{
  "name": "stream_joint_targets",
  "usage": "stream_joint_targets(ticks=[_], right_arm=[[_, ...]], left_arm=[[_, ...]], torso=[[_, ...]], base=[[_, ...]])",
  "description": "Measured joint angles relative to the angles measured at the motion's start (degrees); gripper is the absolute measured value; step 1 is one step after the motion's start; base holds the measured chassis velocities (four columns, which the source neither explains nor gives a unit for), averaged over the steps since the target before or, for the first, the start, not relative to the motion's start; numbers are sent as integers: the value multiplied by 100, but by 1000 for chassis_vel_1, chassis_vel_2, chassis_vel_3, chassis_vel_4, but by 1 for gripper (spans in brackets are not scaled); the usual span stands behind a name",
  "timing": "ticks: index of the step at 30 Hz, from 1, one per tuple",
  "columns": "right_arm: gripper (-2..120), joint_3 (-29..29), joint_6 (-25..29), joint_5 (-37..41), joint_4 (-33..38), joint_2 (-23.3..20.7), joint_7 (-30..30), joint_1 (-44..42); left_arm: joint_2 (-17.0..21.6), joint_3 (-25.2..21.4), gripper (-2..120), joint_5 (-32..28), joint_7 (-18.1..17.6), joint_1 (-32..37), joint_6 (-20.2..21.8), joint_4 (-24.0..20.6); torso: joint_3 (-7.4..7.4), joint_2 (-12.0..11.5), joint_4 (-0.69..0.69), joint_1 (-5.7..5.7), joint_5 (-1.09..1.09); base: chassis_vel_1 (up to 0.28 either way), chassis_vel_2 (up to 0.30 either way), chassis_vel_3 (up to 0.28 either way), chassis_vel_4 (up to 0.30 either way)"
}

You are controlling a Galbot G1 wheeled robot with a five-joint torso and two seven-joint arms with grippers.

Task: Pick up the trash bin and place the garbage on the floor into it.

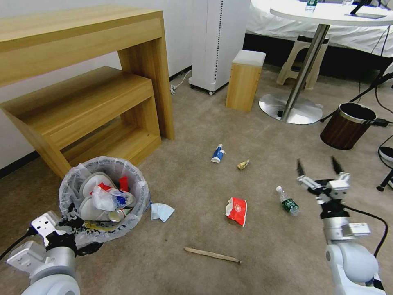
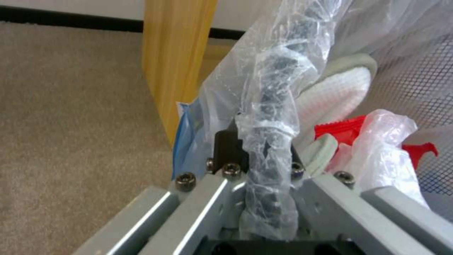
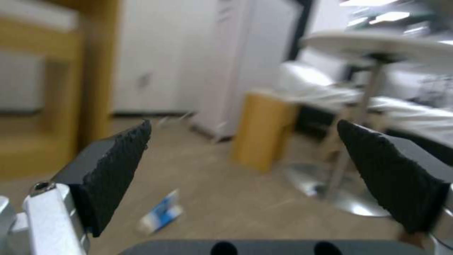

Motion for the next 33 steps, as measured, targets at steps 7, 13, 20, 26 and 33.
stream_joint_targets(ticks=[7,13,20,26,33], right_arm=[[100,-1219,-909,-280,-84,-1270,-28,2],[100,-1744,-1705,-461,-351,-1576,-794,304],[100,-2291,-1125,-492,-1682,-1434,-2890,1187],[100,-2355,-941,-675,-2240,-1221,-3626,1548],[100,-2449,-736,-962,-3051,-786,-4350,2039]], left_arm=[[-34,47,0,91,6,111,2,-68],[-57,42,0,125,13,179,-8,-125],[-99,93,0,216,20,228,-38,-194],[-109,114,0,276,20,236,-39,-210],[-160,222,0,399,16,236,-39,-222]], torso=[[0,0,1,0,0],[1,0,0,0,0],[1,0,1,0,1],[1,1,1,0,-1],[1,1,0,0,0]], base=[[0,0,0,0],[0,0,0,0],[0,0,0,0],[0,0,0,0],[0,0,0,0]])
